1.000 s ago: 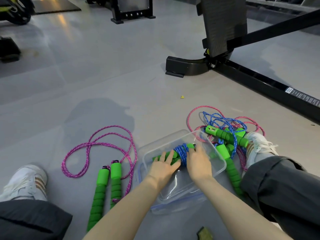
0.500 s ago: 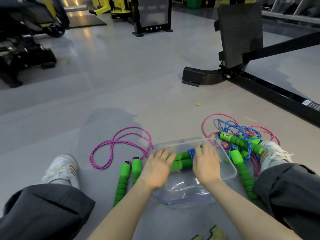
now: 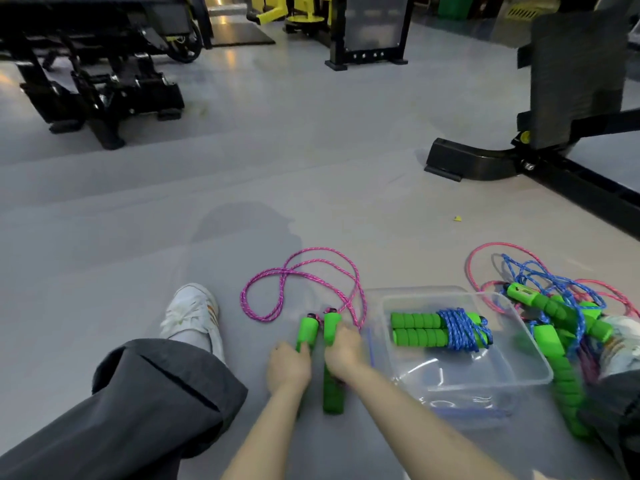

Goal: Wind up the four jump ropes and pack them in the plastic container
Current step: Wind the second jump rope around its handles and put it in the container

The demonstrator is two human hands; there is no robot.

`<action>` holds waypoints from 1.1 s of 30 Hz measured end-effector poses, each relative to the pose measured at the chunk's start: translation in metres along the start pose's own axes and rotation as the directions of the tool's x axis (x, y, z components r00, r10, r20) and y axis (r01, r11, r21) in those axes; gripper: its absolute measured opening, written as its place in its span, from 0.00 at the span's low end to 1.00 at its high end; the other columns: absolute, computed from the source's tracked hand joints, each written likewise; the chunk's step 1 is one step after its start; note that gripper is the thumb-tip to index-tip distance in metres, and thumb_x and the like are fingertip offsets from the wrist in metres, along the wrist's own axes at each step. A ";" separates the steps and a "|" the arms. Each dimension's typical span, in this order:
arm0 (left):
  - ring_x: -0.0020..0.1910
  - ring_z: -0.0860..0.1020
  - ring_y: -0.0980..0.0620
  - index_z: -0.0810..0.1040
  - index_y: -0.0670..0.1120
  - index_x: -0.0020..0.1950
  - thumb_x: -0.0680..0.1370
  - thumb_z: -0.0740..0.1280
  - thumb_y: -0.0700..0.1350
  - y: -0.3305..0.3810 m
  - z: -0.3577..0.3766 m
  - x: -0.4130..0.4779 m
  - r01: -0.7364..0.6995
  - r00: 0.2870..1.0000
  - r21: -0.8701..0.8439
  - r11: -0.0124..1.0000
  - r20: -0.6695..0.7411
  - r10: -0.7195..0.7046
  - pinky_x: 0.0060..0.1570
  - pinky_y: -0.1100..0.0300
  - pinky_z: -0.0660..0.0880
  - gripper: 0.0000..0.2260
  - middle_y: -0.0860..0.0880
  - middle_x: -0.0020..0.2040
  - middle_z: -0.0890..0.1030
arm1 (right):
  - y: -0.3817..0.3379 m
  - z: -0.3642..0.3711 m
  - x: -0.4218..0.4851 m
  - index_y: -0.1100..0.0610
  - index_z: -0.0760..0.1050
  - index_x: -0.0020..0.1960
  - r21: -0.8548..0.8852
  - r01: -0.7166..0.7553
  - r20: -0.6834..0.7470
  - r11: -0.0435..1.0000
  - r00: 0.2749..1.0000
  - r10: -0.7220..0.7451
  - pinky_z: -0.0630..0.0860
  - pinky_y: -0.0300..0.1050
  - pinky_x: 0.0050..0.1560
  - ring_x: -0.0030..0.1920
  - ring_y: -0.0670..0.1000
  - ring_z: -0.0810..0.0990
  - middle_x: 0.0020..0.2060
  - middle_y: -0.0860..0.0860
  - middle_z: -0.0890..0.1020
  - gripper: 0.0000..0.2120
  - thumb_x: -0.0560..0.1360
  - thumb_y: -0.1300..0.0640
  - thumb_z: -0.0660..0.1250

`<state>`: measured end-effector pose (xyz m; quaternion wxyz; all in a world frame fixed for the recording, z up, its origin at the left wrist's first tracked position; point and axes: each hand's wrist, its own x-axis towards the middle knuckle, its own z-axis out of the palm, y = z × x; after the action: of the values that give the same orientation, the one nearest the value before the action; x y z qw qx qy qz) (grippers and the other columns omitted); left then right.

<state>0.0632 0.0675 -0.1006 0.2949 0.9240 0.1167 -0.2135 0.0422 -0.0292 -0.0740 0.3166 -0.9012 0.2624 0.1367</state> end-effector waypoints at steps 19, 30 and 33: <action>0.35 0.81 0.45 0.71 0.36 0.65 0.77 0.67 0.46 0.072 -0.056 -0.008 0.208 0.872 -0.832 0.514 0.396 0.288 0.32 0.55 0.79 0.21 0.37 0.47 0.81 | -0.010 -0.071 0.010 0.59 0.70 0.57 0.810 -0.068 0.169 0.582 0.978 -0.121 0.67 0.33 0.21 0.21 0.40 0.73 0.34 0.52 0.76 0.10 0.77 0.64 0.64; 0.37 0.81 0.47 0.77 0.38 0.60 0.79 0.61 0.54 0.140 -0.117 -0.060 0.161 0.698 -0.771 0.616 0.530 0.482 0.39 0.56 0.81 0.21 0.42 0.44 0.82 | -0.024 -0.154 -0.027 0.65 0.74 0.58 0.852 0.240 -0.102 0.465 0.948 -0.302 0.67 0.36 0.24 0.22 0.44 0.71 0.29 0.52 0.72 0.10 0.76 0.66 0.63; 0.36 0.81 0.47 0.79 0.41 0.52 0.79 0.63 0.52 0.152 -0.131 -0.071 0.135 0.671 -0.743 0.656 0.556 0.490 0.45 0.54 0.81 0.15 0.43 0.41 0.82 | -0.024 -0.172 -0.039 0.62 0.77 0.48 0.863 0.250 -0.105 0.439 0.939 -0.328 0.71 0.38 0.24 0.25 0.46 0.71 0.31 0.54 0.73 0.09 0.77 0.67 0.58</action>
<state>0.0952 0.0176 0.1032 0.6810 0.5705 -0.0336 -0.4578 0.0378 -0.1086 0.0852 0.7536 -0.6444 0.1251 -0.0346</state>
